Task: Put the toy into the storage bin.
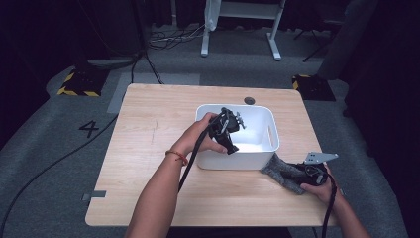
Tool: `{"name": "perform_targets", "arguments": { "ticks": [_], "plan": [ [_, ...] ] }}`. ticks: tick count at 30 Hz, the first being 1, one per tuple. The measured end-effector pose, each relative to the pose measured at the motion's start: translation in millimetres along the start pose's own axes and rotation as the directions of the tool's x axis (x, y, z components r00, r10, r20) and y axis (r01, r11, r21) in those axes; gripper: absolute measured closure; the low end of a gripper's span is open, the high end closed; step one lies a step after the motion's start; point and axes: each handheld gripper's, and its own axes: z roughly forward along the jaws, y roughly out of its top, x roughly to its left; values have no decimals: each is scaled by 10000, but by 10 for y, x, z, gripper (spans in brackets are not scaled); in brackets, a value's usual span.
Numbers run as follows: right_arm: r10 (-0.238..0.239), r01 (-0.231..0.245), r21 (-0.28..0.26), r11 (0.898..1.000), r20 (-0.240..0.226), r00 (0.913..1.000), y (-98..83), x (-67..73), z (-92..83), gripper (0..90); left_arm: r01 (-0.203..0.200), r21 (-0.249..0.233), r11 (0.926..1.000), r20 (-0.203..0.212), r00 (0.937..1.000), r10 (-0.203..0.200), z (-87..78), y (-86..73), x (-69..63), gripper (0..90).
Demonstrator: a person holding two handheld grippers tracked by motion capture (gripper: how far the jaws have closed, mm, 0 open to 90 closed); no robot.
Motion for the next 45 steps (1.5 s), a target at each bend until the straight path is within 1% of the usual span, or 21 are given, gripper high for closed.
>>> {"name": "perform_targets", "arguments": {
  "ticks": [1,4,7,9,11,14,16,17,19,20,21,24,29,30,31,32,35,36,37,41,45],
  "plan": [
    [-3,3,-10,10000,8,10000,-1,2,1,568,-34,36,10000,-26,10000,34,-6,-5,8,240],
    [-18,19,-9,10000,8,10000,-1,4,1,565,133,116,9998,8,9999,-133,-23,-41,23,237],
    [13,-13,-6,10000,-21,10000,-1,0,0,564,215,393,9990,-106,9997,-211,-51,-80,30,238],
    [-3,3,-13,10000,1,10000,-2,5,0,561,334,723,9968,-156,9994,-324,-72,-109,44,238],
    [-34,34,5,10000,42,10000,-4,10,-4,558,412,814,9958,-323,9987,-386,-96,-141,46,235],
    [-57,57,14,10000,88,9999,-8,23,-8,554,526,886,9947,-331,9982,-498,-117,-187,59,236],
    [-69,69,9,10000,99,9999,-9,25,-7,553,317,1054,9939,-401,9988,-276,-141,-204,58,245],
    [-71,70,12,10000,89,9999,-9,25,-8,551,260,1167,9928,-337,9992,-222,-142,-215,46,214],
    [-72,72,39,10000,91,9999,-9,24,-8,548,164,1044,9944,-222,9997,-142,-144,-230,41,222],
    [-62,62,11,10000,65,10000,-8,24,-8,547,183,1026,9945,-281,9995,-155,-145,-235,45,220],
    [-65,65,31,10000,75,10000,-9,24,-8,546,360,949,9948,-266,9991,-336,-141,-243,44,213],
    [-58,58,33,10000,72,10000,-9,23,-8,546,311,749,9967,-139,9994,-302,-136,-253,59,219],
    [-63,62,33,10000,77,10000,-8,24,-8,545,180,678,9975,-176,9997,-169,-132,-242,55,219],
    [-71,71,35,10000,87,9999,-8,24,-8,545,263,622,9977,-153,9996,-253,-128,-239,45,218],
    [-73,73,33,10000,86,9999,-8,24,-8,545,174,599,9981,-128,9998,-166,-127,-235,43,218],
    [-77,77,32,10000,84,9999,-9,25,-8,545,129,491,9987,-119,9999,-123,-124,-234,38,219],
    [-76,75,33,10000,89,9999,-8,25,-8,545,248,237,9994,-40,9997,-247,-132,-224,33,219],
    [-79,79,33,10000,88,9999,-8,25,-8,545,191,204,9996,-94,9998,-189,-135,-220,33,219],
    [-80,80,33,10000,89,9999,-8,25,-8,545,186,121,9998,-162,9997,-184,-143,-214,29,218],
    [-80,79,36,10000,89,9999,-9,25,-8,545,211,-628,9978,45,9998,-208,-184,-214,15,217],
    [-84,84,31,10000,90,9999,-9,25,-7,545,369,-1129,9929,-117,9992,-384,-216,-229,8,217]
  ]
}}
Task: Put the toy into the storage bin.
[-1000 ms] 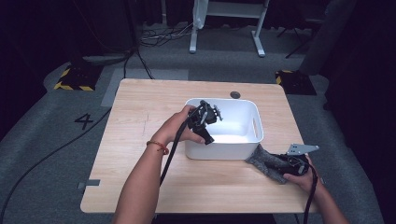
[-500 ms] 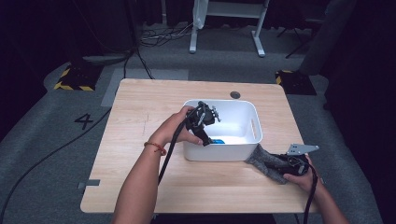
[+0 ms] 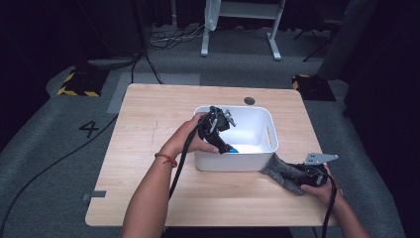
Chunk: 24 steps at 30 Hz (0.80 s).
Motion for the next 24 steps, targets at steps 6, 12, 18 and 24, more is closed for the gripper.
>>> {"name": "perform_targets", "arguments": {
  "ticks": [6,12,18,24],
  "plan": [
    [-5,5,-14,10000,-1,10000,-1,1,1,545,162,-1143,9933,-583,9980,-230,-89,-14,-41,214],
    [-1,1,-14,10000,-2,10000,-1,1,1,544,203,-2067,9782,-1073,9933,-433,-212,-47,-102,214],
    [4,-4,-9,10000,-4,10000,0,0,0,544,422,-3019,9524,-1506,9844,-913,-371,-120,-130,196],
    [-3,3,-13,10000,1,10000,0,1,1,544,503,-3449,9373,-1977,9723,-1249,-492,-207,-138,183]
  ]
}}
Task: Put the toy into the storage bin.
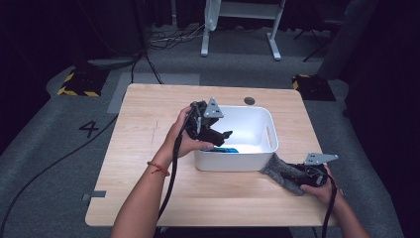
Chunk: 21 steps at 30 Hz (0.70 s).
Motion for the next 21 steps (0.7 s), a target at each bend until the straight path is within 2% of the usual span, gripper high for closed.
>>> {"name": "perform_targets", "arguments": {
  "ticks": [6,8,21],
  "plan": [
    [5,-5,2,10000,0,10000,0,0,0,544,172,-369,9992,-343,9992,-185,-179,-84,63,178],
    [9,-9,2,10000,0,10000,0,0,0,544,194,-361,9992,-562,9982,-214,-231,-110,80,172],
    [-4,4,0,10000,7,10000,0,1,0,545,261,-321,9991,-1161,9928,-297,-534,-313,139,161]
  ]
}}
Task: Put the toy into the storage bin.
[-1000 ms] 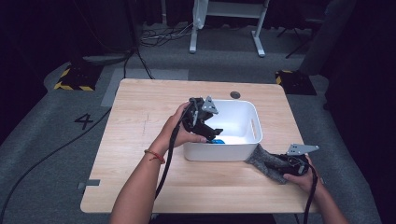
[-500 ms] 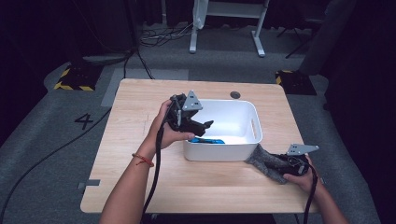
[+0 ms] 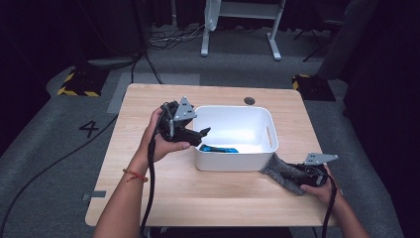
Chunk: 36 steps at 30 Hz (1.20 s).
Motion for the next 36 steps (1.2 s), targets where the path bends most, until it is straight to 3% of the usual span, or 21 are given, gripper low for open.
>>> {"name": "perform_targets", "arguments": {
  "ticks": [8,15,19,30,31,36],
  "plan": [
    [11,-11,2,10000,-2,10000,0,0,0,545,-176,227,9996,-418,9990,186,-129,-122,18,162],
    [17,-17,1,10000,-1,10000,0,0,0,544,-277,508,9983,-547,9980,304,-193,-254,-4,160],
    [12,-12,0,10000,3,10000,0,1,0,545,-134,509,9986,-603,9980,165,-219,-341,5,161],
    [20,-20,1,10000,2,10000,0,1,0,544,-93,1203,9927,-886,9959,200,-191,-609,-9,158],
    [23,-23,-1,10000,2,10000,0,1,0,545,68,1275,9918,-906,9959,48,-175,-674,-18,158],
    [26,-26,-1,10000,2,10000,0,1,0,545,123,1578,9874,-904,9959,20,-113,-855,-55,158]
  ]
}}
